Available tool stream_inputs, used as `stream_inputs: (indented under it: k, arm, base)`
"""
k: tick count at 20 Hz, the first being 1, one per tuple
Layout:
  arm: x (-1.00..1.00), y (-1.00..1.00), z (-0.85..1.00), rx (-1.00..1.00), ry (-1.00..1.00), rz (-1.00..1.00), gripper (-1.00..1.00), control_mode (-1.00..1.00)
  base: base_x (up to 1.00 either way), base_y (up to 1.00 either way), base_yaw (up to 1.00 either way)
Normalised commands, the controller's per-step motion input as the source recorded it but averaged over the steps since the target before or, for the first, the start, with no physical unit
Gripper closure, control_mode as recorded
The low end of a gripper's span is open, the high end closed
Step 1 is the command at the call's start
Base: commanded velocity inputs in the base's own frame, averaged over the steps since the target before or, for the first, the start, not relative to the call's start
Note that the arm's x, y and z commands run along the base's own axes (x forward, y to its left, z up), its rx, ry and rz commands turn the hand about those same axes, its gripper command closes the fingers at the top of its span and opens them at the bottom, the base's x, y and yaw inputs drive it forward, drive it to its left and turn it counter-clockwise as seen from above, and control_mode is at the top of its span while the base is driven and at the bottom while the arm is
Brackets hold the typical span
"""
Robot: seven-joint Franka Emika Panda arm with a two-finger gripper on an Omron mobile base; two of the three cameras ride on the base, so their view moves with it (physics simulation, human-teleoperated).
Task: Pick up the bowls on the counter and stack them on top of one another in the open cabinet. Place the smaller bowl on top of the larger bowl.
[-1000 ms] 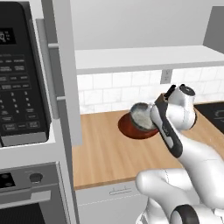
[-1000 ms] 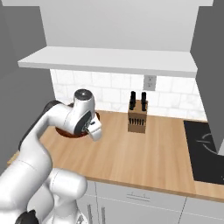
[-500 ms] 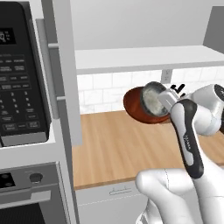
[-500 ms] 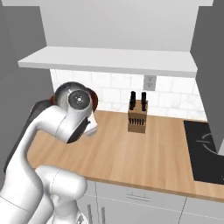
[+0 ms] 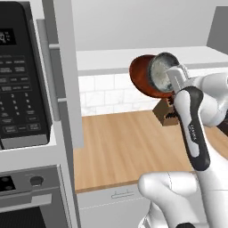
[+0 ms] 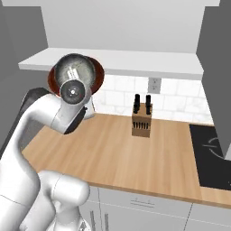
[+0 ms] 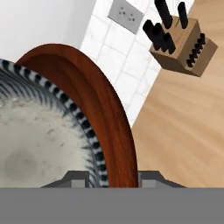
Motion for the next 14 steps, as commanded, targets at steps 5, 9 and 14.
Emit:
stream_inputs:
  k: [5, 9, 14]
  arm:
    - [0.99, 0.01, 0.98, 0.01, 0.0, -0.22, 1.0, -1.0]
    - [1.0, 0.06, 0.77, 0.0, 0.01, -0.2, 1.0, -1.0]
    - [0.87, 0.03, 0.08, 0.0, 0.13, -0.11, 1.0, -1.0]
  base:
    - [0.0, 0.0, 0.0]
    - [0.0, 0.0, 0.0]
    - [0.0, 0.0, 0.0]
